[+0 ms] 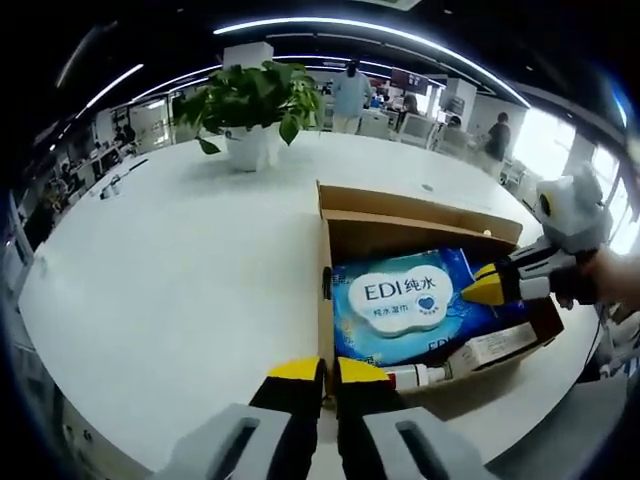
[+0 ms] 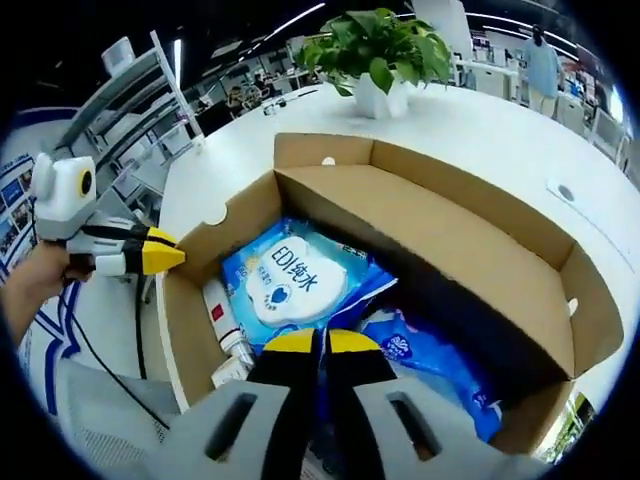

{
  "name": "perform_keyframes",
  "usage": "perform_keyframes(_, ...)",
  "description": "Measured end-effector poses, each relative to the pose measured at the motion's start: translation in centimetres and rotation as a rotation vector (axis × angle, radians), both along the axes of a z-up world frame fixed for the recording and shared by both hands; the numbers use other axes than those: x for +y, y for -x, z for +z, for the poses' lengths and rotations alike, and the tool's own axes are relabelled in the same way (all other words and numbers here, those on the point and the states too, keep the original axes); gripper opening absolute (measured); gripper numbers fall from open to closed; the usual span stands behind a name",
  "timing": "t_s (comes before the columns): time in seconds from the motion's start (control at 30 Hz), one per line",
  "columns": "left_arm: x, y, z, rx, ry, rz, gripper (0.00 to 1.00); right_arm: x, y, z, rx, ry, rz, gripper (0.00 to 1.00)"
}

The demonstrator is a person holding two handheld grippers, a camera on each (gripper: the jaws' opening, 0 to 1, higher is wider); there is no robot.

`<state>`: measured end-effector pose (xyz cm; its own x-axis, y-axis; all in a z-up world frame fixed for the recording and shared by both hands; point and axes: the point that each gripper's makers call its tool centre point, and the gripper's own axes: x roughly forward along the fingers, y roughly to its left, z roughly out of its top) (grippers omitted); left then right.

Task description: Operate the shoe box by opening the lid, removing the specified soft item, and placing it in the target area until the item is outside and the box remains undamaged.

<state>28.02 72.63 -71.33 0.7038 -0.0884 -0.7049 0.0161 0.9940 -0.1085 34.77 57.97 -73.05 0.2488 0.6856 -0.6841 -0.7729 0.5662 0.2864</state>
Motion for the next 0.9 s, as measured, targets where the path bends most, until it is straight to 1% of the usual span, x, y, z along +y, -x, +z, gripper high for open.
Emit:
perform_keyframes(0.17,0.0,0.1,0.0,0.001,-0.004,-0.003,0.03,-0.3,0.1,0.7,-0.015,-0.003,-0.009,0.0)
perform_keyframes(0.37,0.0,0.1,0.0,0.006,-0.016,-0.012,0.03,-1.3,0.0,1.3,-0.029,-0.004,-0.022,0.0)
perform_keyframes(0.5,-0.3,0.2,0.2,0.014,-0.027,-0.016,0.03,-2.1,0.2,1.7,-0.005,-0.007,-0.062,0.0)
perform_keyframes(0.67,-0.6,0.4,0.3,0.022,-0.023,-0.024,0.04,-3.1,0.5,2.3,-0.021,0.003,-0.071,0.0)
perform_keyframes(0.9,-0.9,0.4,0.4,0.042,-0.037,-0.042,0.04,-4.3,0.5,2.4,-0.023,0.005,-0.09,0.0)
